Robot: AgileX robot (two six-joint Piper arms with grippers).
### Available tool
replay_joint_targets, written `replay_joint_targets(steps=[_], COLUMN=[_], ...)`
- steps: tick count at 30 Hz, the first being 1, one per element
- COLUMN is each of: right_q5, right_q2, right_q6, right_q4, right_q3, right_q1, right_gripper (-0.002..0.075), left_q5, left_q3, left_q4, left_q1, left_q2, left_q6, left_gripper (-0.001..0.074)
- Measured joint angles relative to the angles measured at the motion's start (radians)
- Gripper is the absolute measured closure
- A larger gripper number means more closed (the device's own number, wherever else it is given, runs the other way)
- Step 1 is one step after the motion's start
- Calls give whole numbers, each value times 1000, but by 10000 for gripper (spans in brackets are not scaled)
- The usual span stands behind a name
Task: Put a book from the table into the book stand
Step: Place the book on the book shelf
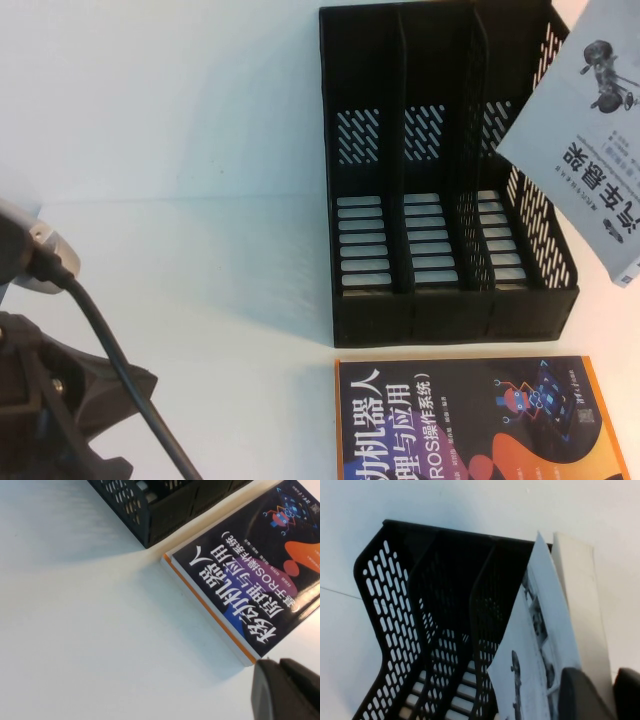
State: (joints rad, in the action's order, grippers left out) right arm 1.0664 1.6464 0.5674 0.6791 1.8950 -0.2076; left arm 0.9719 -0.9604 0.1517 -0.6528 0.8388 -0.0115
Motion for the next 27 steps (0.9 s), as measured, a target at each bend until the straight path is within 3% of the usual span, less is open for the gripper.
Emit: replay_joint_targets(steps=[27], right_q5=[-240], right_q2=[130], right_q6=[-100], right_q4=[-91], right_q3=[0], right_q1=[142], right_gripper=[594], left_q5=[6], left_q3=[0], left_q4=[-3], left_q1=[0], left_q2=[0], left_q6=[-6], left_gripper=[738])
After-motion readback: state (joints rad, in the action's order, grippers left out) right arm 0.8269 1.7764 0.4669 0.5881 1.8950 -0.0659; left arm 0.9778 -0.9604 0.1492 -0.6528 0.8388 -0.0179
